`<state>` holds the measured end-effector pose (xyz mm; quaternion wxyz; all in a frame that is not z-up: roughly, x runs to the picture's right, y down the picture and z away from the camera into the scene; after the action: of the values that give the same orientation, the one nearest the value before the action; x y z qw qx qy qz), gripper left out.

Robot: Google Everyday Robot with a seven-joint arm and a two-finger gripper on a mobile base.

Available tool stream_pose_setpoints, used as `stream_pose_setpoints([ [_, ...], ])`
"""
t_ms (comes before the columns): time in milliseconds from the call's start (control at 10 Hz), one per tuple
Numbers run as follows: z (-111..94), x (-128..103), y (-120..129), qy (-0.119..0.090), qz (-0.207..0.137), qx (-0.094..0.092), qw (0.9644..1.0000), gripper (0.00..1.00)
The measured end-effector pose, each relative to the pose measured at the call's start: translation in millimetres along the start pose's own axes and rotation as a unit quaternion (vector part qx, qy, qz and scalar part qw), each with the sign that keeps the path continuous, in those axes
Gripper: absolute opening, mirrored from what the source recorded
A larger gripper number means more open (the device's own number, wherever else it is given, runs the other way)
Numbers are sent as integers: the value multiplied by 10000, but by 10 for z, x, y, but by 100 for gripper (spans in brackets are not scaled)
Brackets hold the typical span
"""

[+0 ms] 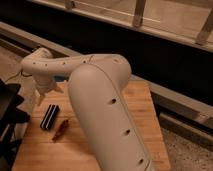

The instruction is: Place the eraser on the white sponge

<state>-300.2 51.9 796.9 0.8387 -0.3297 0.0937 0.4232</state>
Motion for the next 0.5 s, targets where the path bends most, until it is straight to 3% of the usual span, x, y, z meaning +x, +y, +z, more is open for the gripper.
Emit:
stream_pose_setpoints([
  [200,245,75,12,152,137,-110,9997,80],
  [500,645,155,135,333,271,-468,9980,80],
])
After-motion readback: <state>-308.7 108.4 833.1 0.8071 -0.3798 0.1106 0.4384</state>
